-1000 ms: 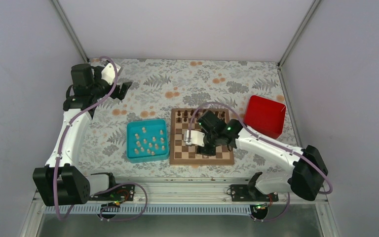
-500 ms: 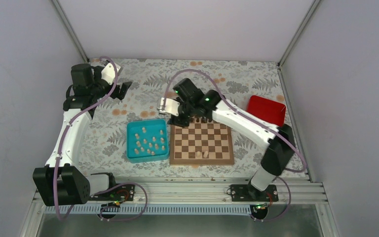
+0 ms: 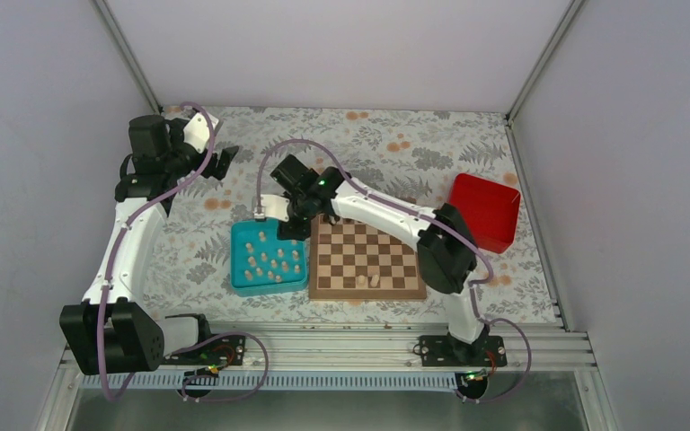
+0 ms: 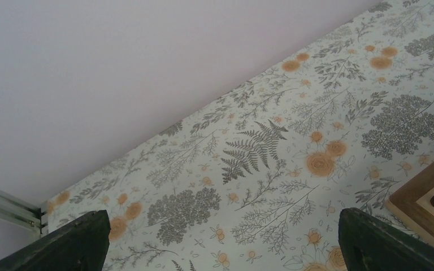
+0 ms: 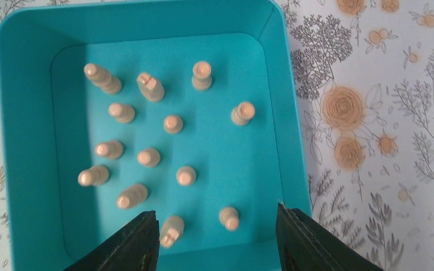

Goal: Set up the chess pieces on the board
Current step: Pick up the chess piece from the storage box.

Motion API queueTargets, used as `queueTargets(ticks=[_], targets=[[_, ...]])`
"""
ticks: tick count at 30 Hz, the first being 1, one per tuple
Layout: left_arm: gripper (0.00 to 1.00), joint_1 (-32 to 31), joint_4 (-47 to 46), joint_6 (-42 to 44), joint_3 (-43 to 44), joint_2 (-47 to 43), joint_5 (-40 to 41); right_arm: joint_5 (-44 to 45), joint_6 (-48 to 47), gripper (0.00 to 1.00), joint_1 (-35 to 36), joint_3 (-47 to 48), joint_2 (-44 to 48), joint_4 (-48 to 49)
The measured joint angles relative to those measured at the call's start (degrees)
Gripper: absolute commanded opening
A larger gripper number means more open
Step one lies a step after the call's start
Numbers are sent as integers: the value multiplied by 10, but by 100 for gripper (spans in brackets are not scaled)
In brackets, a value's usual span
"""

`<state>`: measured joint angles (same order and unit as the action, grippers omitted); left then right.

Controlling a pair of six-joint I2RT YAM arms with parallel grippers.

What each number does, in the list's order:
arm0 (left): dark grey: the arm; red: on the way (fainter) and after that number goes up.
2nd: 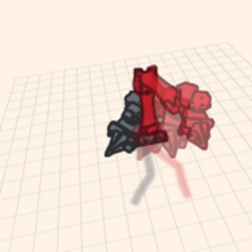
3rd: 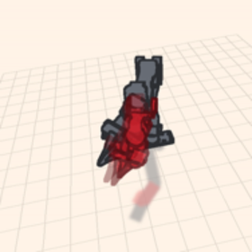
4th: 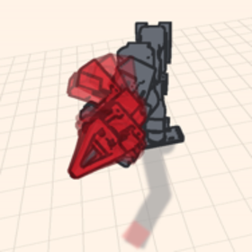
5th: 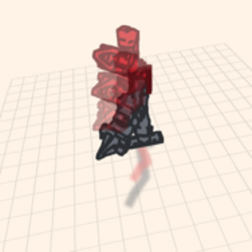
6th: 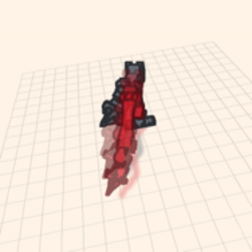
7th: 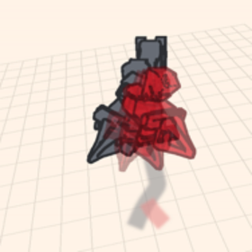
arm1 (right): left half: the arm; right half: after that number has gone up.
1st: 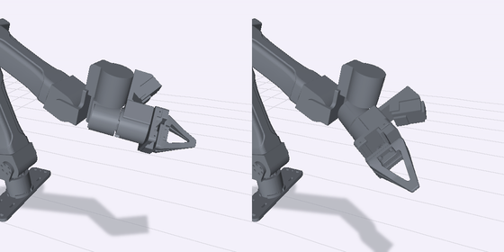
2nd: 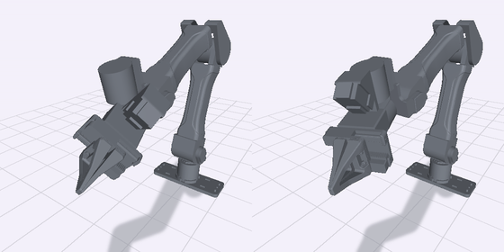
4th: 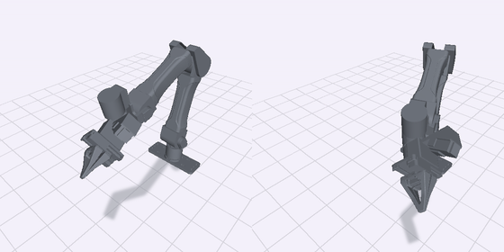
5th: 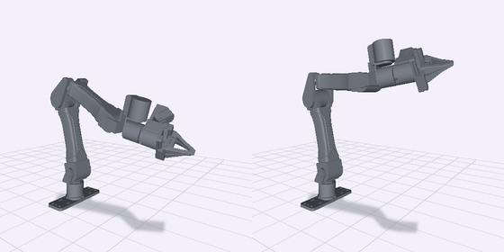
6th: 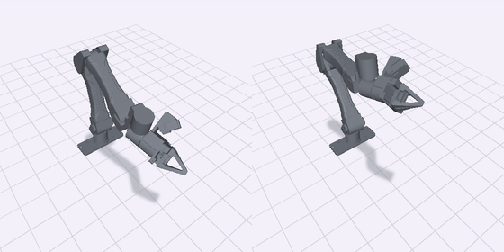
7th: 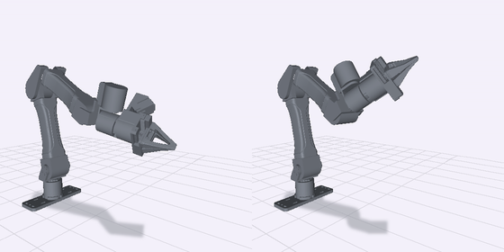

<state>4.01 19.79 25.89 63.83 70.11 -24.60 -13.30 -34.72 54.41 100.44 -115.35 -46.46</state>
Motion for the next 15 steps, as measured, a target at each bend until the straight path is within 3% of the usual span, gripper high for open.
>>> queueTargets(ticks=[15], targets=[[100,0,-5,-4,-3,-1,2,1,-2,48,18,72,-110,18]])
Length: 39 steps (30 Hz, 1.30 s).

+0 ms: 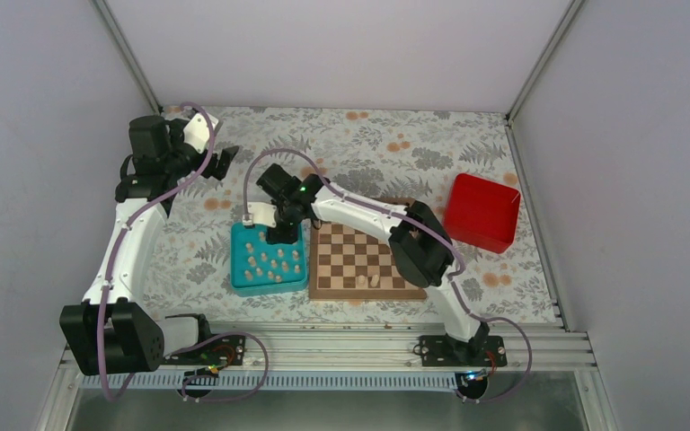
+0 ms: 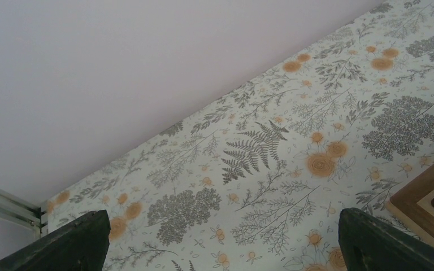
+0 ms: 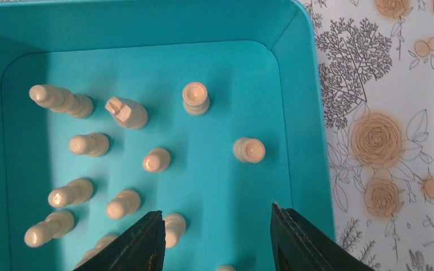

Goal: Set up the chess pieces on the board
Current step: Pick up the chess piece from the storage box.

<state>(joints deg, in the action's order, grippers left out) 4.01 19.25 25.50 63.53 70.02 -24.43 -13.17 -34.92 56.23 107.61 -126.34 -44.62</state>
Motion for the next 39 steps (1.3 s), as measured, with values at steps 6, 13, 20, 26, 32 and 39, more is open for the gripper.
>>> queueTargets(ticks=[6,13,20,26,32,39], targets=[[100,0,-3,-4,-1,0,0,-3,-2,49,8,4,-18,16],[100,0,-3,-6,-1,-4,0,-2,-4,50,8,7,-42,37],[100,0,-3,-7,-1,-10,0,11,-4,51,15,19,-59,63],[100,0,-3,-7,-1,-10,-4,29,-6,50,19,40,-88,75],[100,0,-3,-7,-1,-10,-10,50,-9,28,22,51,-104,73],[100,0,-3,-7,-1,-10,-16,58,-10,6,22,51,-104,75]])
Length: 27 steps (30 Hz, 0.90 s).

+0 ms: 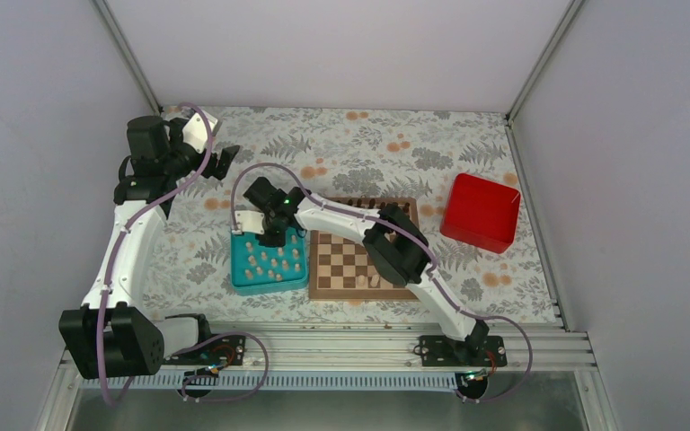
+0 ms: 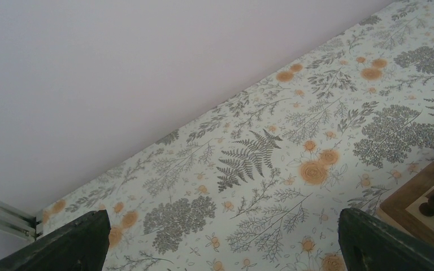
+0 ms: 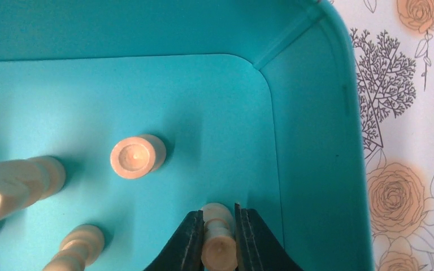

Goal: Set up the chess pieces on the board
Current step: Pick up the chess piece from the storage box, then place the chess piece on the chessboard.

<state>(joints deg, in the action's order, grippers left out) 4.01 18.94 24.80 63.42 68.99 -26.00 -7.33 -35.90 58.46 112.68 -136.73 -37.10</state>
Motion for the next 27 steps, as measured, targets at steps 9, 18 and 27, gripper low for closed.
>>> queueTargets(ticks=[9,18,27], targets=[[100,0,0,0,0,0,0,1,2,4,-1,-62,66,-3],[100,0,0,-2,0,-2,7,-20,17,4,-12,-219,328,-6],[100,1,0,-2,0,-6,12,-46,26,5,-12,-427,432,-18]])
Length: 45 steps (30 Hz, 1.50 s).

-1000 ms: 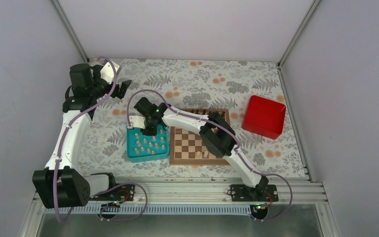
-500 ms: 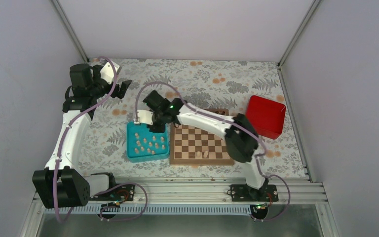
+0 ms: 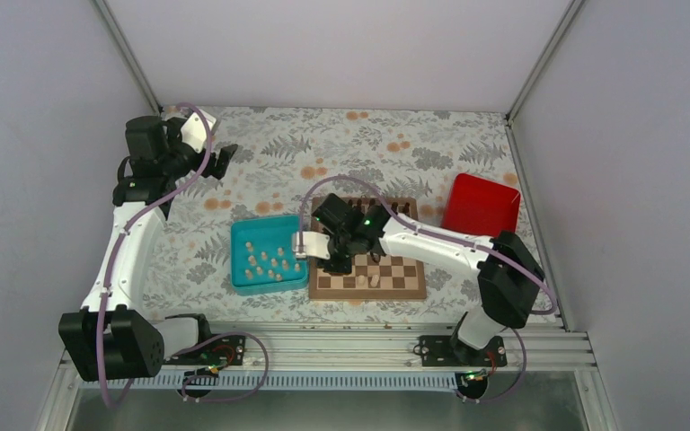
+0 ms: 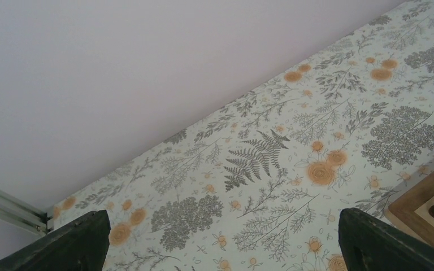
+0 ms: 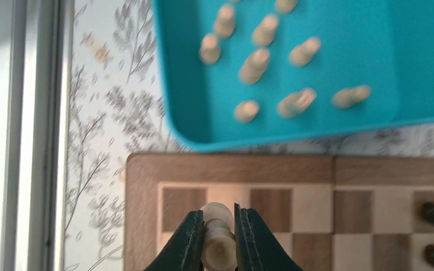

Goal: Set up the chess pieces on the board
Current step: Place the chess piece on the chessboard.

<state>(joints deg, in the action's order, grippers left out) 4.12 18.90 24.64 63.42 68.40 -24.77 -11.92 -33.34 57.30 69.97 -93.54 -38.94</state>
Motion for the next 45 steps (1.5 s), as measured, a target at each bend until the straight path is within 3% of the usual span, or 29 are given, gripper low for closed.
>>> queueTargets(ticks=[12,38,45], targets=[[100,0,-3,0,-3,1,13,-21,5,5,1,-95,31,19],[100,0,-3,1,-10,1,19,-38,1,5,4,-86,-38,45],[100,0,-3,1,-10,1,19,-39,-1,16,4,-85,-44,49]])
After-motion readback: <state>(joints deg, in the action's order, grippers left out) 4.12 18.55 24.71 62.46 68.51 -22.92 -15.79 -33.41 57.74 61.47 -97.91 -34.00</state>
